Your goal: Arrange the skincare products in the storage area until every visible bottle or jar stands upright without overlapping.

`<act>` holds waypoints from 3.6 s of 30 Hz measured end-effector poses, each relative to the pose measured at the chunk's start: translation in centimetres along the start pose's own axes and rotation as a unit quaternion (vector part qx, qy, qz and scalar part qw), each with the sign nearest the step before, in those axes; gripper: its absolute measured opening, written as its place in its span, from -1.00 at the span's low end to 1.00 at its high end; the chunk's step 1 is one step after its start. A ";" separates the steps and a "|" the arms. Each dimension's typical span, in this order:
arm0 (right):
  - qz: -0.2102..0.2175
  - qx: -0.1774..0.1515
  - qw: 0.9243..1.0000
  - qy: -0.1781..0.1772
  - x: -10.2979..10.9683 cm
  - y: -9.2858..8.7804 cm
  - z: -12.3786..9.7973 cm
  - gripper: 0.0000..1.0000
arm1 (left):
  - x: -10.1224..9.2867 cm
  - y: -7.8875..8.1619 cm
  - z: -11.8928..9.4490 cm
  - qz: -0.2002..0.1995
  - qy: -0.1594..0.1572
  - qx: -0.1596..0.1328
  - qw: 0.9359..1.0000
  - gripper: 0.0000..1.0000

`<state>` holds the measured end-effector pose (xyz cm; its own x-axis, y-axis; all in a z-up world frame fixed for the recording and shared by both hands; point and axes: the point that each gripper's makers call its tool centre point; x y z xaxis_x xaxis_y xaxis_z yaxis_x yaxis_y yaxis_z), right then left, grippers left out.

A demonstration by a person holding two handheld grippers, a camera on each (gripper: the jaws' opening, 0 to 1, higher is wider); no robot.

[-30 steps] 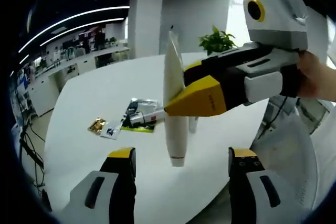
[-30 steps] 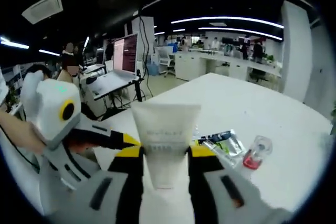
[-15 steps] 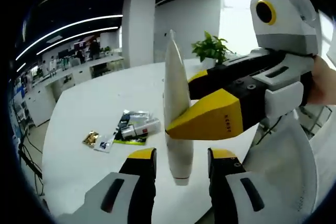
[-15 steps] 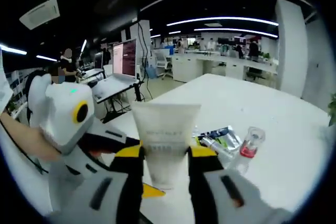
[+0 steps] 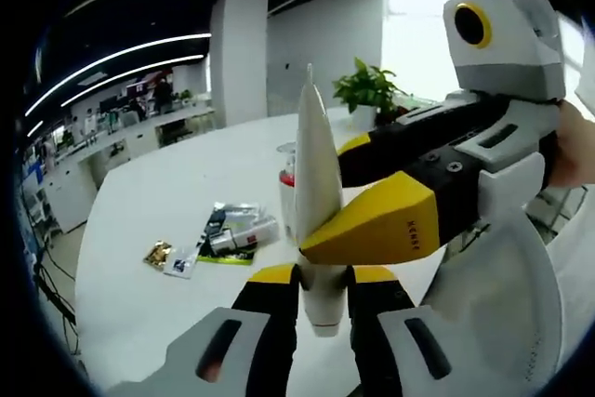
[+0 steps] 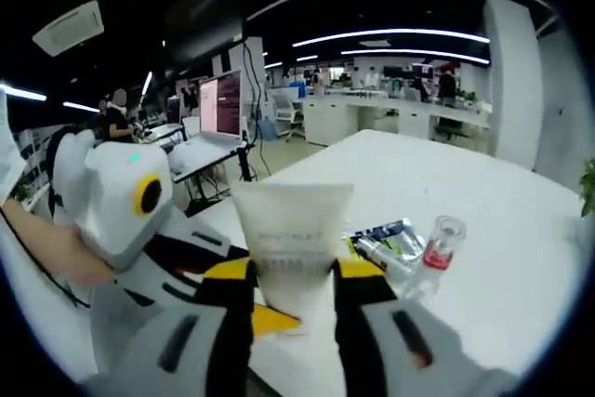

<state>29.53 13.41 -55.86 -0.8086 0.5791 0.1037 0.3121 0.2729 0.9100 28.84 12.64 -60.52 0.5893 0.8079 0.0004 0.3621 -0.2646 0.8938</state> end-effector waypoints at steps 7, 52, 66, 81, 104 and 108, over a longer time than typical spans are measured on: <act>0.000 -0.015 1.000 0.026 0.2 -0.1 -0.4 -0.33 | -0.2 -0.1 -0.2 0.002 -0.019 0.003 1.000 -0.68; -0.162 0.025 0.920 0.355 2.9 1.8 -4.3 -0.74 | -4.9 1.9 -1.7 0.157 -0.277 0.024 0.948 -0.68; -0.160 0.050 0.921 0.353 1.1 0.7 -2.1 -0.74 | -3.1 0.7 0.9 0.168 -0.267 0.046 0.948 -0.68; -0.152 0.072 0.925 0.340 -0.6 -1.8 -0.4 -0.74 | -2.6 -1.4 3.5 0.177 -0.271 0.068 0.944 -0.68; -0.155 0.092 0.930 0.319 -2.6 -4.4 1.6 -0.71 | -1.4 -3.7 6.1 0.190 -0.261 0.082 0.943 -0.68; -0.156 0.094 0.931 0.316 -2.7 -4.6 1.8 -0.71 | -1.4 -3.9 6.3 0.190 -0.260 0.082 0.943 -0.68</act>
<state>31.15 11.95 -61.05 -0.9879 -0.1032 0.1157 0.0462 0.5163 0.8551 31.20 9.23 -66.85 0.9582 0.2818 0.0482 0.1351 -0.5949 0.7923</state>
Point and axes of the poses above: the point that each gripper's makers call its tool centre point, and the gripper's own axes: z roughly forward along the fingers, x roughly to its left, y roughly out of its top, and after that the axes turned 8 degrees about y, right-handed
